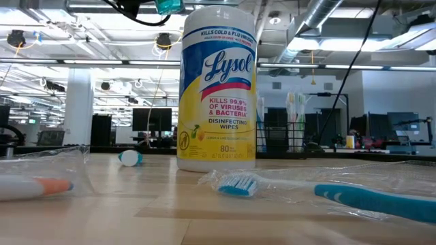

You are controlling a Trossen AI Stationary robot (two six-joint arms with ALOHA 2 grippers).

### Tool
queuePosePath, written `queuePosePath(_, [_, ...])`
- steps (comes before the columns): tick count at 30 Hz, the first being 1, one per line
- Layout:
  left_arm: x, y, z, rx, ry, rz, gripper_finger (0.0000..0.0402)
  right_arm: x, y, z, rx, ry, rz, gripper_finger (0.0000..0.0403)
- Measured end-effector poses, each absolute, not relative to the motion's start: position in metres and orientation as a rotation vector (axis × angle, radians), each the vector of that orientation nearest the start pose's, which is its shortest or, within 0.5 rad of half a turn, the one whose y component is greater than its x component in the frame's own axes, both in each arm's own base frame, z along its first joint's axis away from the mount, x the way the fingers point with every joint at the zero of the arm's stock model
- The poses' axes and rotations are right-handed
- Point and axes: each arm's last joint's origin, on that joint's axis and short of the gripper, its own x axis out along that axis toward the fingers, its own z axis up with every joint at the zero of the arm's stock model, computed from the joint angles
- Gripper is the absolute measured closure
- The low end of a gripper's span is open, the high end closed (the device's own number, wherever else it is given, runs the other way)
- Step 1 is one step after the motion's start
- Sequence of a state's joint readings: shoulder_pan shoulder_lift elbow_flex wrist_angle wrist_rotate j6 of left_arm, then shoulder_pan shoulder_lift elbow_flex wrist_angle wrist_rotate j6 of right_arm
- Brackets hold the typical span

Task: Pick & Place toothbrushing station
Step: Put the bottom blue mouthwash into the black mesh organizer

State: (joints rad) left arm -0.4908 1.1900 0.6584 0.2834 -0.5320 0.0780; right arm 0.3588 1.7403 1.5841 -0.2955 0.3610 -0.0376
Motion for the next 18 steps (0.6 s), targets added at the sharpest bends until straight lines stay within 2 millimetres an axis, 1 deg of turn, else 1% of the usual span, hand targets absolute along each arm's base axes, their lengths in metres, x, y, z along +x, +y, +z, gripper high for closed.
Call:
queuePosePath(3, [0.23,-0.106,0.253,0.199,0.218,0.033,0.0357,0.39,0.128,0.334,-0.201,0.422,0.035,0.0282])
queuePosePath(5, [0.23,-0.106,0.253,0.199,0.218,0.032,0.0357,0.392,0.128,0.332,-0.206,0.427,0.039,0.0282])
queuePosePath(8, [0.23,-0.106,0.253,0.201,0.222,0.032,0.0356,0.392,0.125,0.335,-0.198,0.409,0.033,0.0282])
queuePosePath(14, [0.23,-0.106,0.253,0.201,0.222,0.032,0.0356,0.393,0.125,0.337,-0.191,0.388,0.03,0.0282])
queuePosePath(18, [0.23,-0.106,0.253,0.201,0.223,0.032,0.0356,0.401,0.121,0.325,-0.195,0.42,0.022,0.0282])
